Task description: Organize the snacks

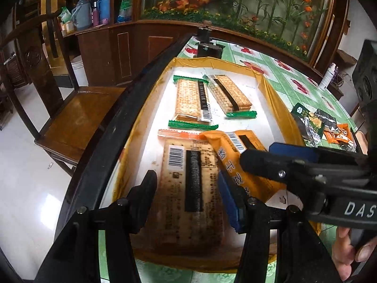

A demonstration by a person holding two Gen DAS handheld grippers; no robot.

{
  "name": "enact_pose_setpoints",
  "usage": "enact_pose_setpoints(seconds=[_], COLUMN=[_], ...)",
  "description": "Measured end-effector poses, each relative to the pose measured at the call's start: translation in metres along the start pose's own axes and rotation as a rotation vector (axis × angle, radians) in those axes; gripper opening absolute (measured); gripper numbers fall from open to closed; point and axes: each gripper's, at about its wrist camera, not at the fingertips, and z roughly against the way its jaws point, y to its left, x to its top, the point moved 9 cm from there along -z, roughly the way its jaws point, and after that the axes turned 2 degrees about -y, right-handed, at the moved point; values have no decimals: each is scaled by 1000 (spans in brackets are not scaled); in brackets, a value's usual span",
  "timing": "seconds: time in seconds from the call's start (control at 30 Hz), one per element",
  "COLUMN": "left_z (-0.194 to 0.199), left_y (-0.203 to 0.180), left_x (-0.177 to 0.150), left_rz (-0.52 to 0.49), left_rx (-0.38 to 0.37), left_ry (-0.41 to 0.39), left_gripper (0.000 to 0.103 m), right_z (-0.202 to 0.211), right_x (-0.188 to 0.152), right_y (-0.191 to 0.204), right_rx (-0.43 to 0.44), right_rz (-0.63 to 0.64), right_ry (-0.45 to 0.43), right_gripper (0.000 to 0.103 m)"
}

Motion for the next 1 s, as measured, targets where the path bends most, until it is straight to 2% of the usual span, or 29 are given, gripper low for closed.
enact_pose_setpoints(seconds=[0.3, 0.5, 0.6, 1.0], left_z=[5, 14, 19, 25], left_y=[3, -5, -13, -59], left_x=[7, 12, 15, 23], left_rz=[39, 32, 20, -58], left_rx=[-31, -46, -55, -101], left_ry=[-9, -28, -36, -45], left_gripper=[54, 54, 55, 56], right_z=[13, 40, 55, 109], right_x=[0, 4, 8, 15], right_y=[-4, -18, -37, -160], right_rx=[58, 92, 84, -29], right_rz=[-34, -57, -79, -270], right_ry=[-16, -67, -97, -212], right_gripper=[63, 63, 63, 63])
